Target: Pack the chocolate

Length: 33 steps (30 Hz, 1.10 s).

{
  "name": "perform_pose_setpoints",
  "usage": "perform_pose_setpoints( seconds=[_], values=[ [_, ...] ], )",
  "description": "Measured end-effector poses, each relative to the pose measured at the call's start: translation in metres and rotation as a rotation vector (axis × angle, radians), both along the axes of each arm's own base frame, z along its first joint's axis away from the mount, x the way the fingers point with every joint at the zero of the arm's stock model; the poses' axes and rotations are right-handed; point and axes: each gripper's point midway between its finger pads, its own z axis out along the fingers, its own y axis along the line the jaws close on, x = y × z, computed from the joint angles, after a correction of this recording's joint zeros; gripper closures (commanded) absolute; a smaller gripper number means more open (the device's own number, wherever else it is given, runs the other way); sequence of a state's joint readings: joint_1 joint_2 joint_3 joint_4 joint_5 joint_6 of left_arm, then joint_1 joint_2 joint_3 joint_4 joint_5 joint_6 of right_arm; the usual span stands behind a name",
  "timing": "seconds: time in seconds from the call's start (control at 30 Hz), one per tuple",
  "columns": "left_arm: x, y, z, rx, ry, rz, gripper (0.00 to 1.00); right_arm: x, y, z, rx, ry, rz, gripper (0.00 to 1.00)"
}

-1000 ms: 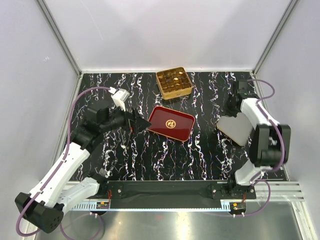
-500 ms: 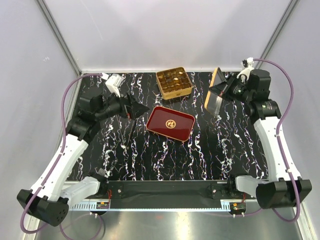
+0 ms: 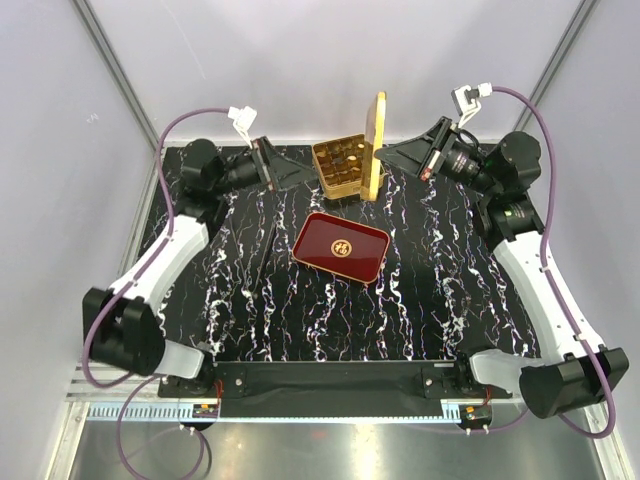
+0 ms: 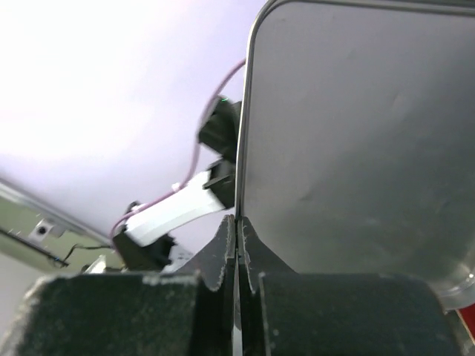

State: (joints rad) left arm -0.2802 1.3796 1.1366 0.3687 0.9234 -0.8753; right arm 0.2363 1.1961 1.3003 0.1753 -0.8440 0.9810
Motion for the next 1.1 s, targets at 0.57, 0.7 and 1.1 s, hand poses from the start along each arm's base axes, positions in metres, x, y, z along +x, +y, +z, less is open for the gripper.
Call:
perform_pose_setpoints(
  seconds=[0.57, 0.7, 1.1],
  values=[
    [0.041, -0.032, 0.01, -0.285, 0.07, -0.203, 0.02, -0.041, 0.03, 0.044, 0.116, -0.103, 0.205, 1.0],
    [0.034, -0.043, 0.025, -0.33, 0.069, -0.251, 0.02, -0.043, 0.029, 0.048, 0.134, -0.115, 0.212, 1.0],
    [0.039, -0.053, 0.032, -0.416, 0.21, -0.287, 0.09, -0.038, 0.032, 0.036, 0.161, -0.078, 0.231, 1.0]
  ],
)
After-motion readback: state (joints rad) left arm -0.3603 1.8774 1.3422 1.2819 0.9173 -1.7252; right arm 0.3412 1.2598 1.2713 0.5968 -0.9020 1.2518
